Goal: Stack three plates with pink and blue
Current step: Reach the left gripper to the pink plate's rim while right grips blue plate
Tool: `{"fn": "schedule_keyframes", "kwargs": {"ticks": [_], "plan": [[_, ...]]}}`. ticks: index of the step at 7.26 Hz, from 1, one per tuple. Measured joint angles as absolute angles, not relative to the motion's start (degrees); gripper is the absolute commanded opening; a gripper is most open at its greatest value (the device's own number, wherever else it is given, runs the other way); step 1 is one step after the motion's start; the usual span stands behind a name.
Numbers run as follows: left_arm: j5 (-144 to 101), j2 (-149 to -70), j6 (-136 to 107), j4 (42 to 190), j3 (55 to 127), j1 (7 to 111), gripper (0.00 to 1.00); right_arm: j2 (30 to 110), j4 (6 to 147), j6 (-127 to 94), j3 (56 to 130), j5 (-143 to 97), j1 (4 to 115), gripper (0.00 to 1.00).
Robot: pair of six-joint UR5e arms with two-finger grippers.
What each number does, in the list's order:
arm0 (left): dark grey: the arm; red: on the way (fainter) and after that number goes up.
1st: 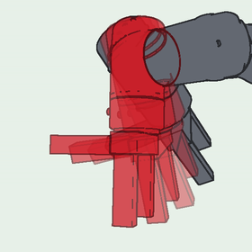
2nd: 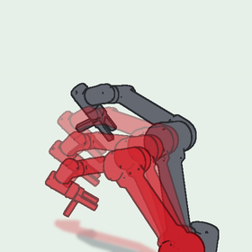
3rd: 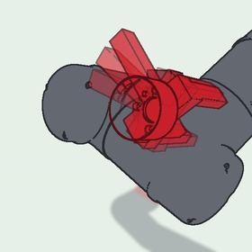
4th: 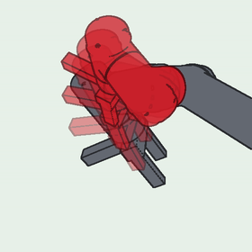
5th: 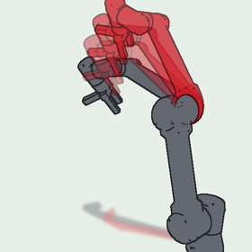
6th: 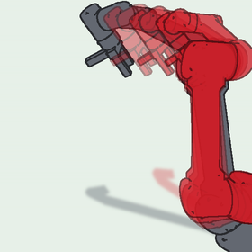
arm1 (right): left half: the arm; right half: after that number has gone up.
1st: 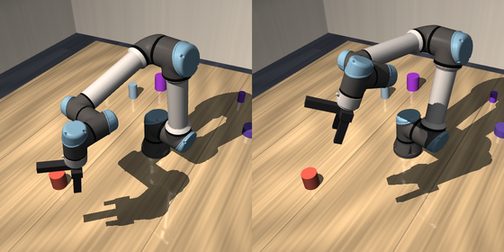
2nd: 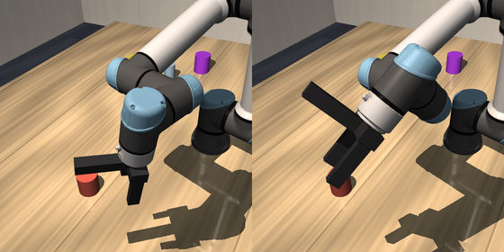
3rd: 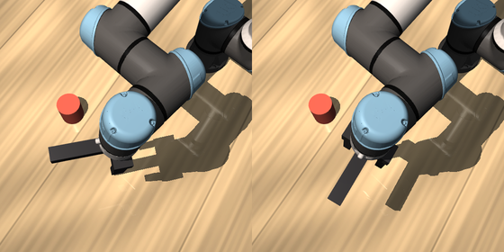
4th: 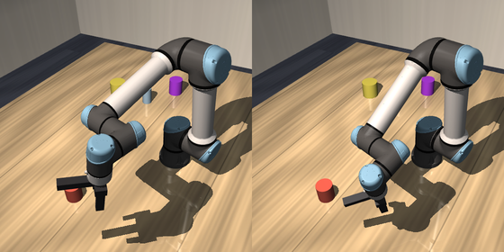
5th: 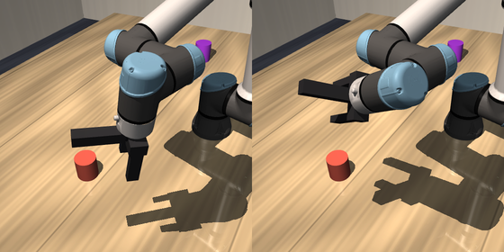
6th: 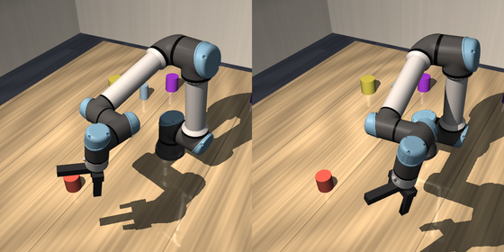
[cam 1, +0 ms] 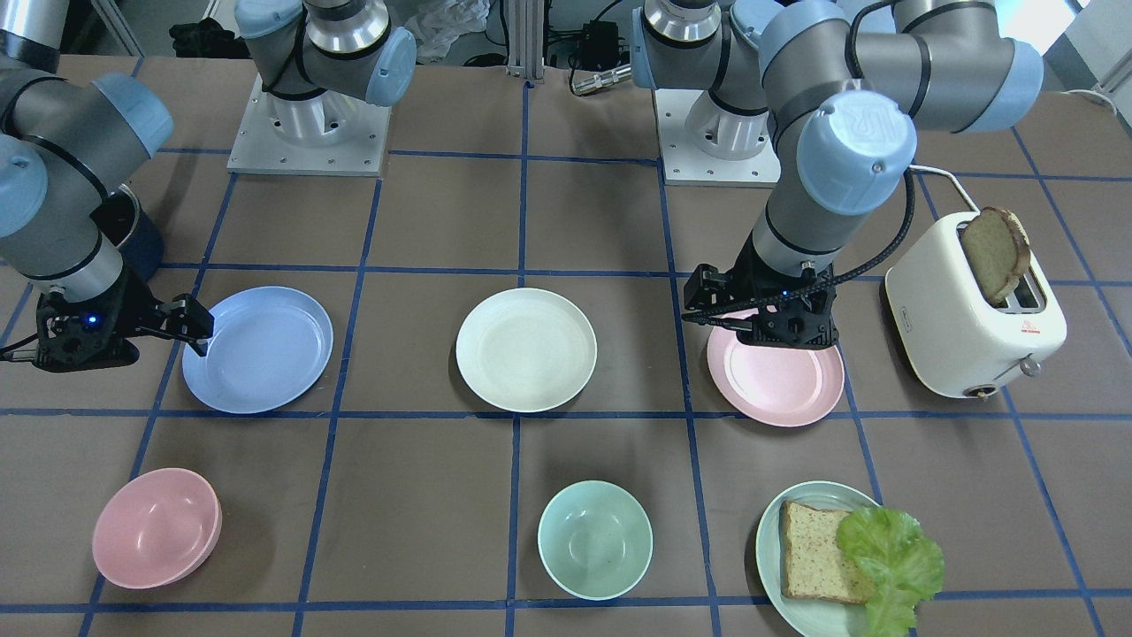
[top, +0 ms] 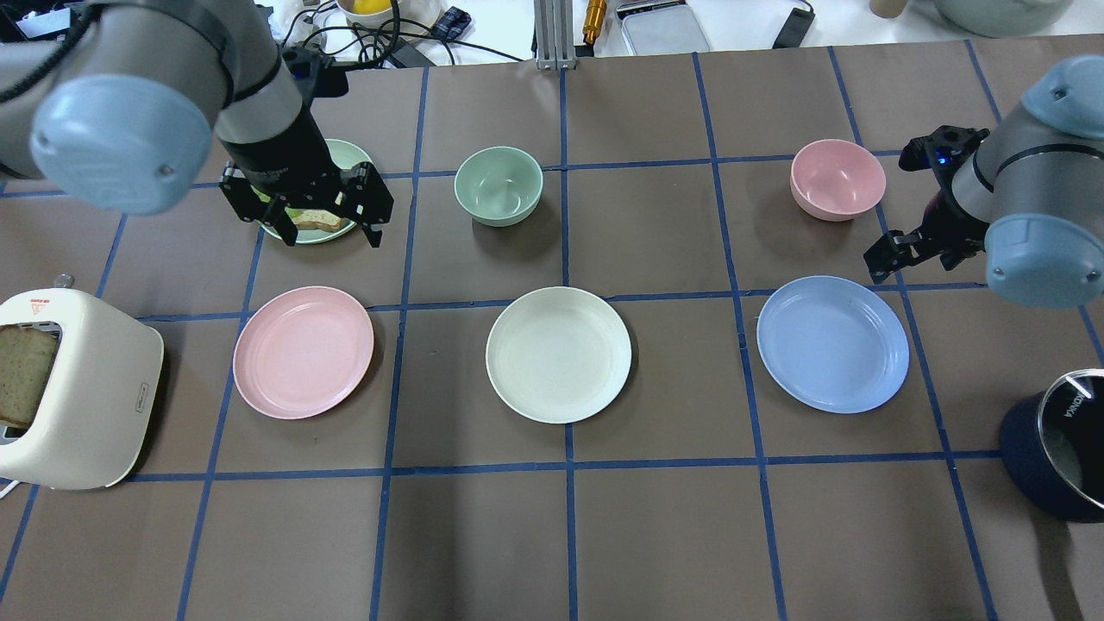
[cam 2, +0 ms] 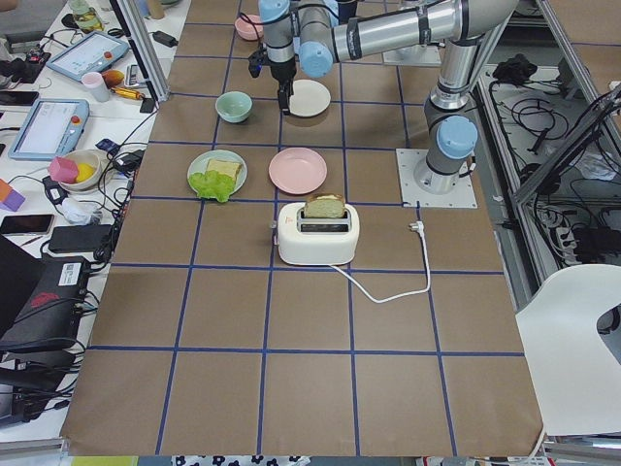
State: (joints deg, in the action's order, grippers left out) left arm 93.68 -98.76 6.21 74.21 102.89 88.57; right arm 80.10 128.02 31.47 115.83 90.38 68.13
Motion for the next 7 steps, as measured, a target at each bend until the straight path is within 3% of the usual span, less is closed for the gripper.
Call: {"fn": "schedule_keyframes", "kwargs": {"ticks": [3, 6, 7], "plan": [[95.5, -101.3, 9.6, 59.1, 113.3, 86.6, 1.00, 79.4, 128.8, 37.4, 117.9, 90.4, 65.7, 1.00], [94.4, -104.6, 8.8, 53.0, 116.2, 86.8, 0.96, 78.1, 129.1, 39.6, 118.3, 90.6, 65.0, 0.97], [94.2, -105.5, 8.5, 50.9, 117.2, 86.9, 0.83, 77.6, 129.2, 39.5, 118.3, 90.6, 64.9, 0.97]]}}
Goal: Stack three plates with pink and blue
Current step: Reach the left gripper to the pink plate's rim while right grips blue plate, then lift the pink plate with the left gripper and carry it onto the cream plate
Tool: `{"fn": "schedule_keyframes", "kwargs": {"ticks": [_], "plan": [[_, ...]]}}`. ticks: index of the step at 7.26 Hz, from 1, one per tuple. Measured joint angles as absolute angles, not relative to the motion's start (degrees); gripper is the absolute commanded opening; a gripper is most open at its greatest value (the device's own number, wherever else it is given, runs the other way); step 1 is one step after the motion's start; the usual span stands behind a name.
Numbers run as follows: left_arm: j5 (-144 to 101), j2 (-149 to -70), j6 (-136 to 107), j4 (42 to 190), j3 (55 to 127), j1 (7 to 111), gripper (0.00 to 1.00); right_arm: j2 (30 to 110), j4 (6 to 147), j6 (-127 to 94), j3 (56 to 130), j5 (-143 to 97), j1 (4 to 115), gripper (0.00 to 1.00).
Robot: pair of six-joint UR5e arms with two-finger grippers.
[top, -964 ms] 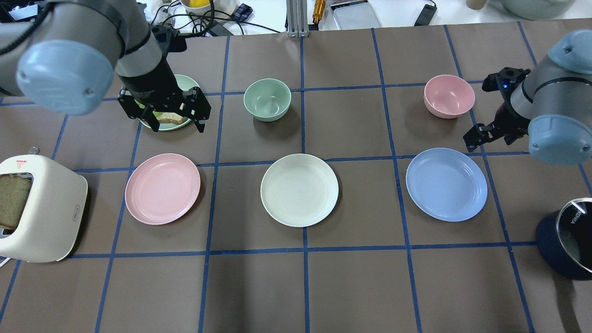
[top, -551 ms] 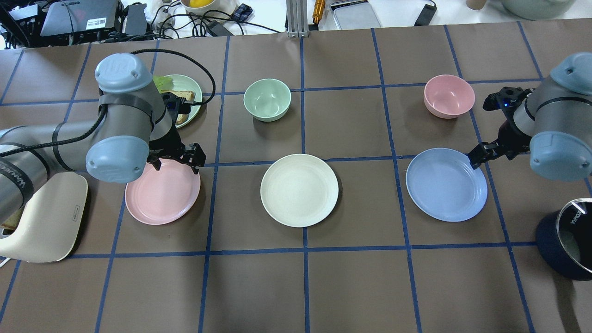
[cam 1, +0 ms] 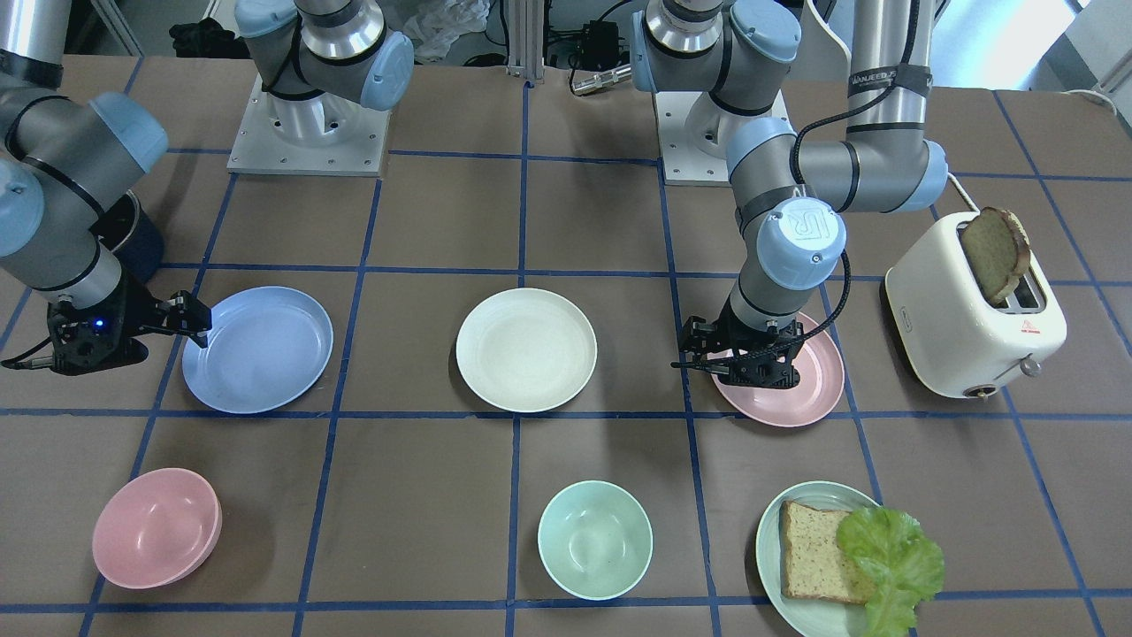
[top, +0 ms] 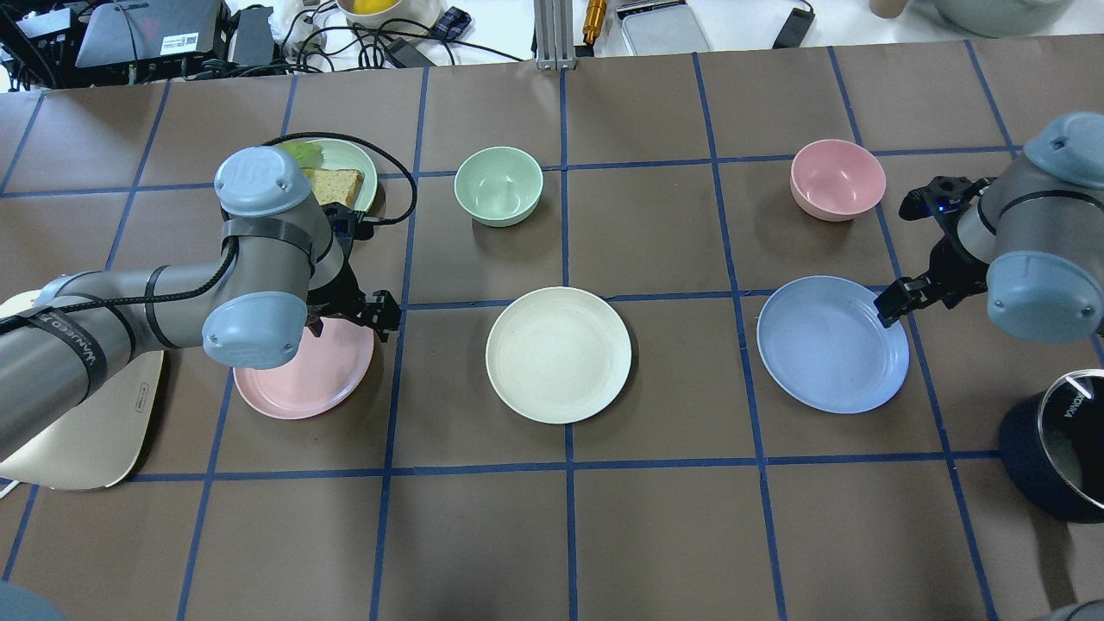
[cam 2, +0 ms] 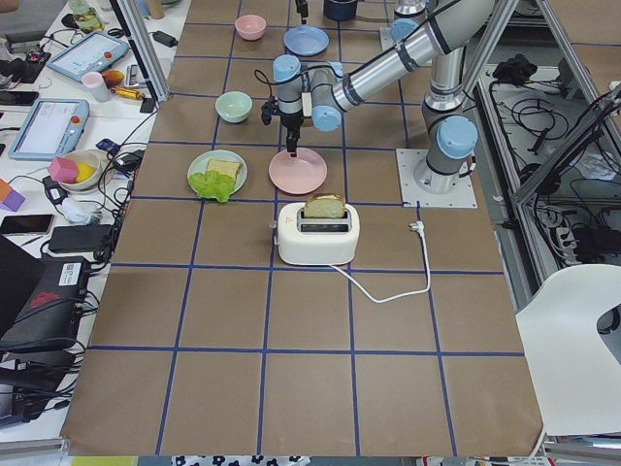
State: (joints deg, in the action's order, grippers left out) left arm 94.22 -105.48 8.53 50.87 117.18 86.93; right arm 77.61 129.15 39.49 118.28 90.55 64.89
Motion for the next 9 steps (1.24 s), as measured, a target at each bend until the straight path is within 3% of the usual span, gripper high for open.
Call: {"fn": "schedule_keyframes", "kwargs": {"ticks": [1, 2, 3, 4, 8, 9], "plan": [[94.1, -106.1, 8.4, 48.7, 118.1, 87.0, 0.58, 77.1, 129.2, 39.3, 118.2, 90.6, 64.8, 0.88], [94.0, -106.4, 8.4, 47.7, 118.6, 87.0, 0.25, 76.5, 129.3, 39.2, 118.1, 90.6, 64.7, 0.80], [94.0, -106.5, 8.4, 47.2, 118.8, 87.1, 0.07, 75.9, 129.3, 38.8, 118.1, 90.6, 64.7, 0.79], [93.7, -106.5, 8.4, 47.0, 118.8, 87.1, 0.00, 75.4, 129.3, 37.9, 118.2, 90.6, 64.7, 0.71], [91.9, -105.7, 7.4, 46.4, 118.2, 88.9, 0.00, 74.8, 128.7, 35.7, 118.3, 91.1, 63.8, 0.52], [91.9, -104.9, 5.7, 46.5, 117.3, 90.7, 0.00, 74.7, 128.5, 35.5, 118.3, 91.1, 63.7, 0.52]]}}
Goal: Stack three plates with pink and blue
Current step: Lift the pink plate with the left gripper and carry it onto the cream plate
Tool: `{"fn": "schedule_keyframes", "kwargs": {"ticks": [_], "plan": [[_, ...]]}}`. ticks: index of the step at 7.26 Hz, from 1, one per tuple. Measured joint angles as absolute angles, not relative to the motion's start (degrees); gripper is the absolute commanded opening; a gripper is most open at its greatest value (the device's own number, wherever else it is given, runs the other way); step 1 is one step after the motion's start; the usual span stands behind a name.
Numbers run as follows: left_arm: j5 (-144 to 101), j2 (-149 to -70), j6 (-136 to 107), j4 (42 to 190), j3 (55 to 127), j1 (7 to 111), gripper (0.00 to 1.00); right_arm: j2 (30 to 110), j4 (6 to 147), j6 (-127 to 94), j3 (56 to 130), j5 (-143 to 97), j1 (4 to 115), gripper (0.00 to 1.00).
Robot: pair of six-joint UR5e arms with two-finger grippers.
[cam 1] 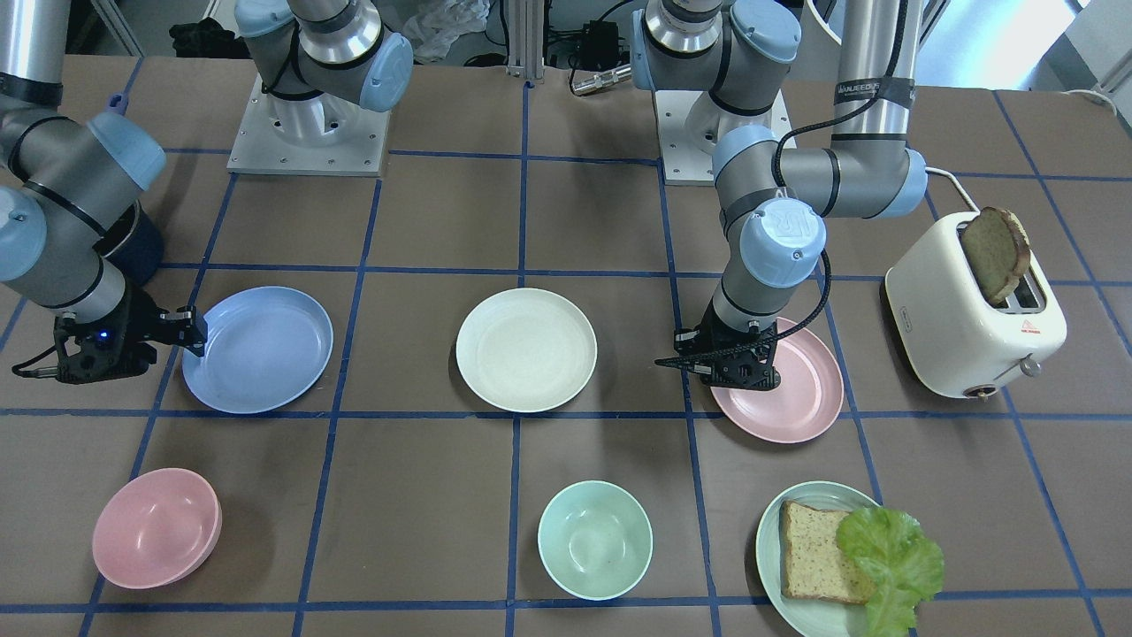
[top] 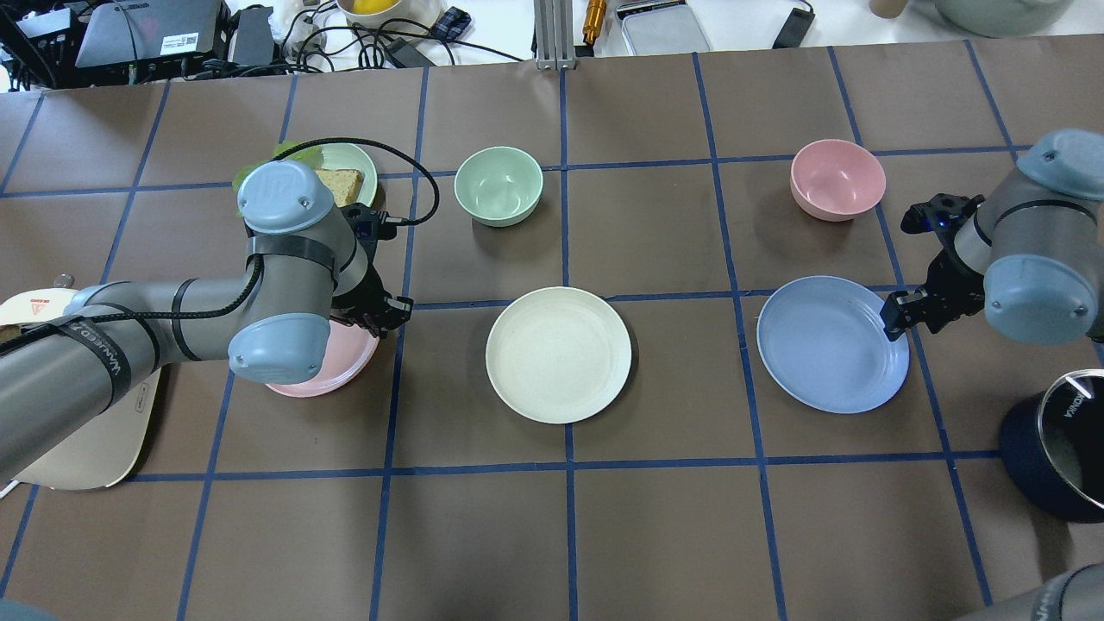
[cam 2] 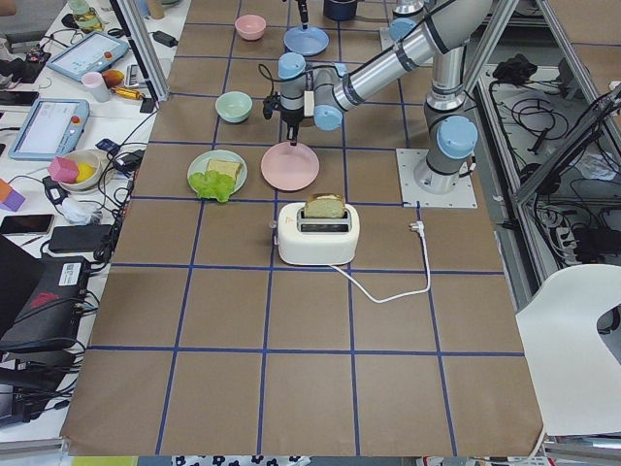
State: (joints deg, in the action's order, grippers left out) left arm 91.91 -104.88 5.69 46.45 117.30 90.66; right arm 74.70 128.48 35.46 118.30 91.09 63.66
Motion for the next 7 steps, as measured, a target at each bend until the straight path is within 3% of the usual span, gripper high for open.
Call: {"fn": "schedule_keyframes", "kwargs": {"ticks": [2, 4, 6, 7], "plan": [[92.0, -103.7, -1.7, 49.2, 112.8, 96.0, 0.00, 74.6, 128.0, 34.7, 118.4, 91.1, 63.6, 0.52], [92.1, -104.1, -8.7, 52.7, 106.7, 102.3, 0.00, 74.6, 127.2, 33.6, 118.5, 90.9, 63.5, 0.42], [91.4, -105.8, -17.3, 56.7, 100.7, 108.7, 0.00, 74.6, 126.9, 33.2, 118.4, 90.8, 63.5, 0.25], [90.2, -106.9, -21.7, 57.1, 99.5, 111.2, 0.00, 74.6, 126.9, 33.1, 118.4, 90.8, 63.5, 0.09]]}}
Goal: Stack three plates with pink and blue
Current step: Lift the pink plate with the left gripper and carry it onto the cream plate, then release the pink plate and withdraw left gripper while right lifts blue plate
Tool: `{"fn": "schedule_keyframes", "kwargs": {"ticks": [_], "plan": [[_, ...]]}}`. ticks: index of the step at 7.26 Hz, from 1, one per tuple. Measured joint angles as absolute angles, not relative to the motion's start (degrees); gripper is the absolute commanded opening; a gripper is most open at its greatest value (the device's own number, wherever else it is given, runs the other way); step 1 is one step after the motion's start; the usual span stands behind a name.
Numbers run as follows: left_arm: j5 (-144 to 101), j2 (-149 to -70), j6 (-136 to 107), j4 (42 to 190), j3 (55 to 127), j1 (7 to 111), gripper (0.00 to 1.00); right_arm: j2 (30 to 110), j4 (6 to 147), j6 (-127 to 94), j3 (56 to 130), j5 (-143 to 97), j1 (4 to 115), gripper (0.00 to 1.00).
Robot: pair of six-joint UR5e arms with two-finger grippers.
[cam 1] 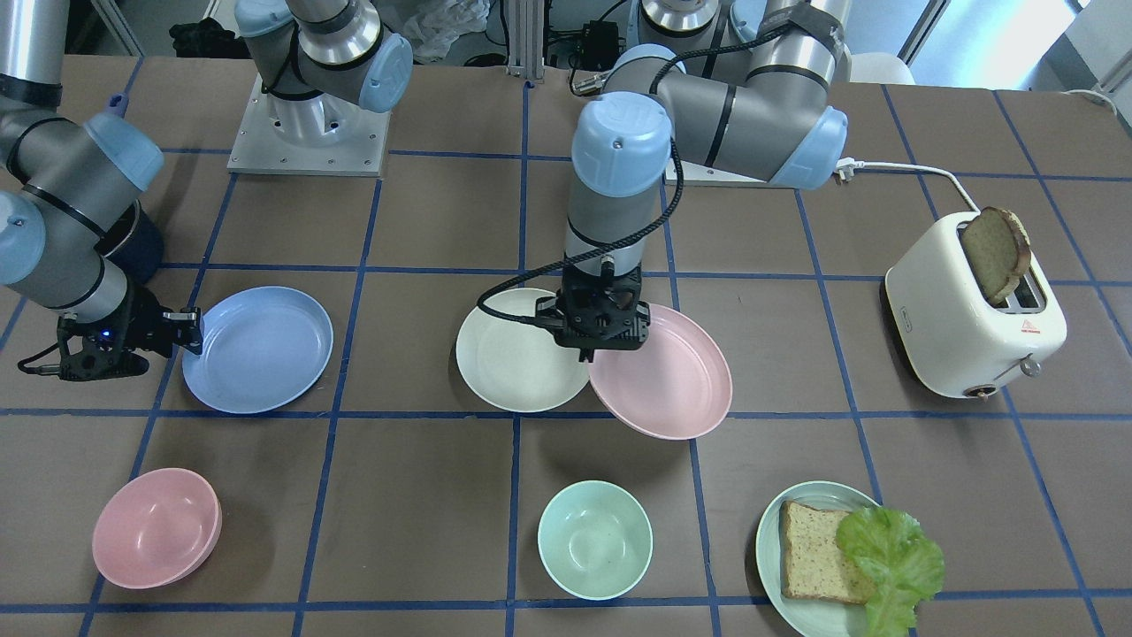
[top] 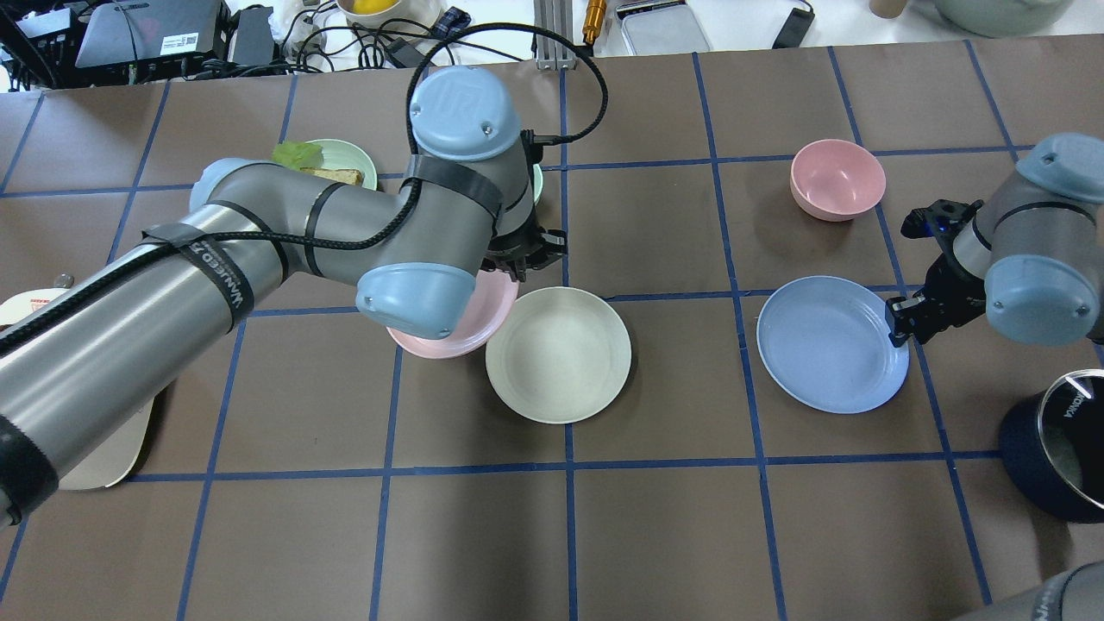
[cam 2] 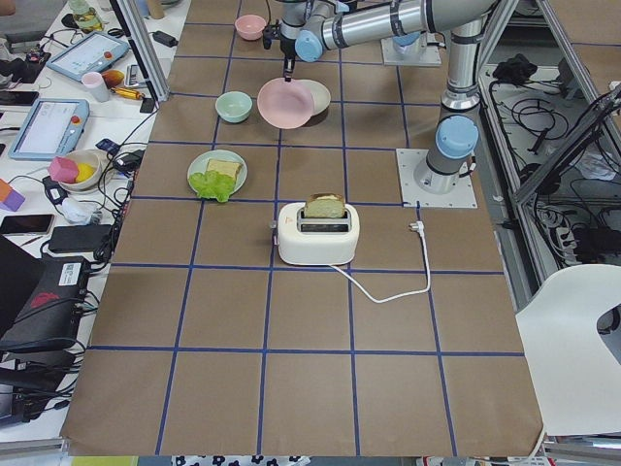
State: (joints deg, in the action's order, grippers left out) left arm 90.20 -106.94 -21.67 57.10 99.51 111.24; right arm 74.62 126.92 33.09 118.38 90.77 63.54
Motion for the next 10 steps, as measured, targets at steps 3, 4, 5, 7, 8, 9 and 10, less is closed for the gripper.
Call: {"fn": "schedule_keyframes", "kwargs": {"ticks": [3, 4, 5, 7, 8, 9, 10], "plan": [[88.1, -111.0, -29.0, 57.2, 97.5, 117.7, 0.00, 74.7, 126.6, 30.0, 118.2, 90.0, 63.5, 0.00], [88.2, -111.8, -29.9, 57.4, 97.3, 119.0, 0.00, 74.7, 126.5, 29.5, 118.1, 89.8, 63.5, 0.00], [88.2, -112.2, -30.4, 57.4, 97.1, 119.8, 0.00, 74.8, 126.5, 29.2, 117.9, 89.7, 63.5, 0.00], [88.2, -112.3, -31.5, 57.0, 96.9, 120.7, 0.00, 75.1, 125.7, 29.1, 115.9, 89.7, 63.4, 0.00], [88.1, -112.4, -32.0, 56.9, 97.0, 121.0, 0.34, 75.2, 123.5, 29.1, 113.6, 89.7, 63.4, 0.00], [88.1, -112.6, -32.3, 56.8, 97.1, 121.1, 0.99, 75.2, 119.6, 29.1, 110.3, 89.7, 63.3, 0.00], [88.1, -112.9, -32.4, 56.8, 97.2, 121.2, 1.00, 75.2, 115.1, 29.2, 106.9, 89.7, 63.3, 0.00]]}}
